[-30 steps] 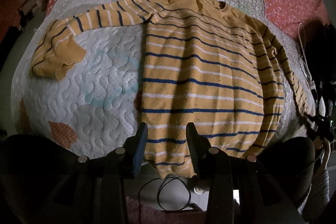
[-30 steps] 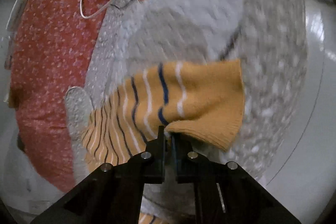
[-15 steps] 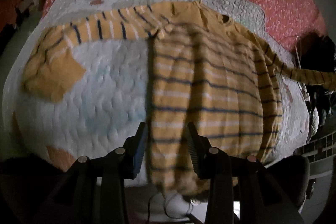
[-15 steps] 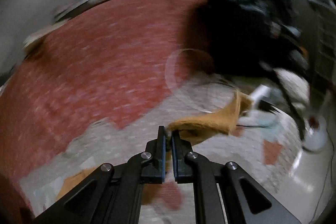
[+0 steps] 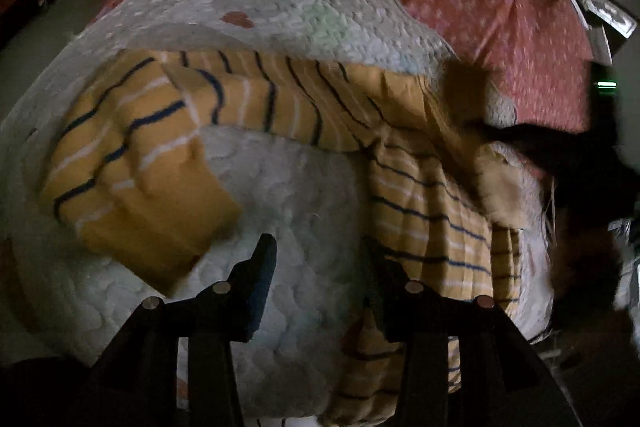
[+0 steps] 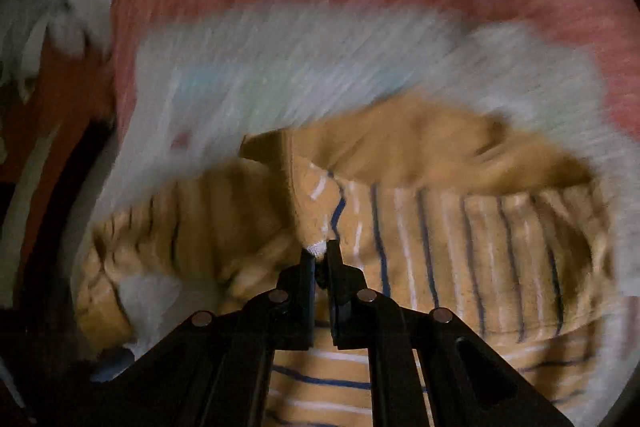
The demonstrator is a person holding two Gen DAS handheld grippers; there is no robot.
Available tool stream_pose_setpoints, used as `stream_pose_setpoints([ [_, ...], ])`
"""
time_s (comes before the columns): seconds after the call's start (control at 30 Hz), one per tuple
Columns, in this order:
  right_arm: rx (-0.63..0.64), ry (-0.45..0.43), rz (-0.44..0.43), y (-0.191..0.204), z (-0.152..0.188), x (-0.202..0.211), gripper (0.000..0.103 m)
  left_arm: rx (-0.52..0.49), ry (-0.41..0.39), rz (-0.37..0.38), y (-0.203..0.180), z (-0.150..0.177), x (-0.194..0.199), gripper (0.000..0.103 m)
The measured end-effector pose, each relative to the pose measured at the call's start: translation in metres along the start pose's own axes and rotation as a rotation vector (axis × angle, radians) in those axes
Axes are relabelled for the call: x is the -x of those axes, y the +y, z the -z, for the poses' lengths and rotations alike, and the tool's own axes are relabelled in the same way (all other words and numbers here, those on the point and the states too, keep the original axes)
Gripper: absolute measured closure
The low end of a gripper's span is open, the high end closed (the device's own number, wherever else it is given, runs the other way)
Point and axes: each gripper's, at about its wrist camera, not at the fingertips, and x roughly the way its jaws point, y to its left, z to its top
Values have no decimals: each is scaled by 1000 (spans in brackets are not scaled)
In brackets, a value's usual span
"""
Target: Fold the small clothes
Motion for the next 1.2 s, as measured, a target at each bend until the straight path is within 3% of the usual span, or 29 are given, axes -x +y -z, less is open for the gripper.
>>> stream_pose_setpoints([
  [0.03,17,67,-5,9,4,-24,91,14,-1,9,3,0,1,59],
  [0.1,13,98,-2,10,9,-37,86,31,6,16,7,-1,-1,58],
  [0.23,-65,49,-143,-22,15,0,50,35,22,36,8,-1,-4,56],
  [0.3,-96,-2,-149,-47,20,29,47,36,38,57,6,-1,-7,55],
  [0.4,-171,-78,-40,-109,33,71,47,35,73,84,0,2,-15,54],
  [0.47,-245,-133,114,-164,44,95,47,31,93,96,-4,6,-19,54],
  [0.57,-367,-179,247,-229,55,113,47,17,119,102,-10,11,-25,54],
  [0.67,-470,-219,255,-271,59,119,47,-17,131,78,-20,15,-32,54],
  [0.9,-473,-147,222,-286,51,54,50,-158,93,-63,-50,24,-39,47],
  [0.93,-480,-142,207,-288,55,47,83,-200,88,-98,-56,27,-41,47],
  [0.97,-501,-144,172,-292,60,43,93,-227,84,-121,-60,30,-42,47],
  [1.07,-594,-200,126,-304,69,58,94,-267,76,-159,-65,33,-44,46],
  [1.2,-640,-211,195,-318,84,75,94,-244,72,-146,-63,31,-46,42],
])
